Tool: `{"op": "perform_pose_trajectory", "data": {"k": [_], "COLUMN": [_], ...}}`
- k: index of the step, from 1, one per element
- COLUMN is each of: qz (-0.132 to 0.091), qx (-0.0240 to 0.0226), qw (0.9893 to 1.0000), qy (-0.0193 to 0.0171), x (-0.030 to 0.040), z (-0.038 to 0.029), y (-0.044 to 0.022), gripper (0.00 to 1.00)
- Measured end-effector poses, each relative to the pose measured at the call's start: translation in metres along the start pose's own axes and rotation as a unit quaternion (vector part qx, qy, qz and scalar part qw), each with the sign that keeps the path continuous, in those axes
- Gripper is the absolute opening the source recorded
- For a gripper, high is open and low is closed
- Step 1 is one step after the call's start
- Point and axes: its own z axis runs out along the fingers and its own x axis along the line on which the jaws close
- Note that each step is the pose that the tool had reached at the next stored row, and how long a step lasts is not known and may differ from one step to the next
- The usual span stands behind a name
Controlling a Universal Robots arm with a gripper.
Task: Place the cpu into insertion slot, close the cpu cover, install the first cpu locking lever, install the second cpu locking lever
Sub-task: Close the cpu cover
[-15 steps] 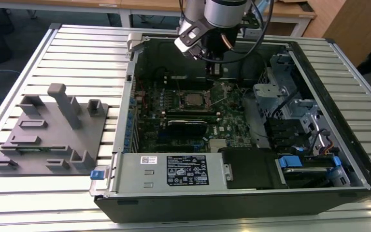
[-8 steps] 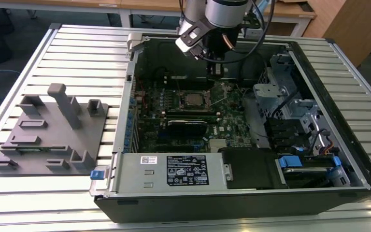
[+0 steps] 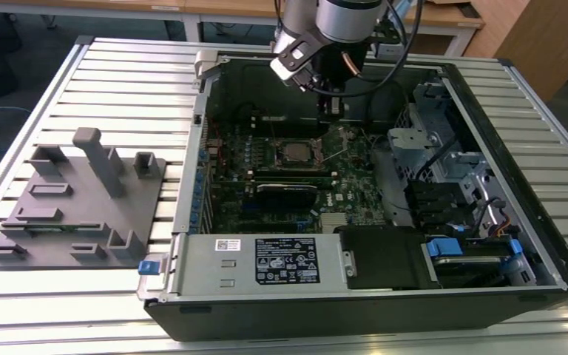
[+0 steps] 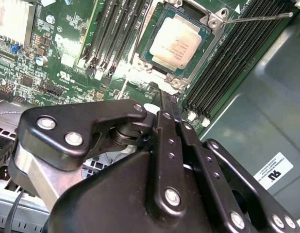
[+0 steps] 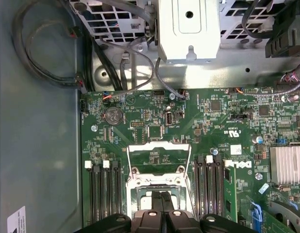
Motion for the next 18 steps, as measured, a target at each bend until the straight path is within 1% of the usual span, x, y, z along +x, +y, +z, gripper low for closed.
{"op": "perform_pose_trajectory", "data": {"k": [10,18], "qz": [0.000,0.000], "qx": [0.0000,0.0000], "qw": [1.0000,1.0000], "qy": [-0.0001,-0.0001], "x": [0.0005,0.0005], "z": [0.0006,0.0007], "y": [0.0078,0.0090], "gripper": [0.10,0.10]}}
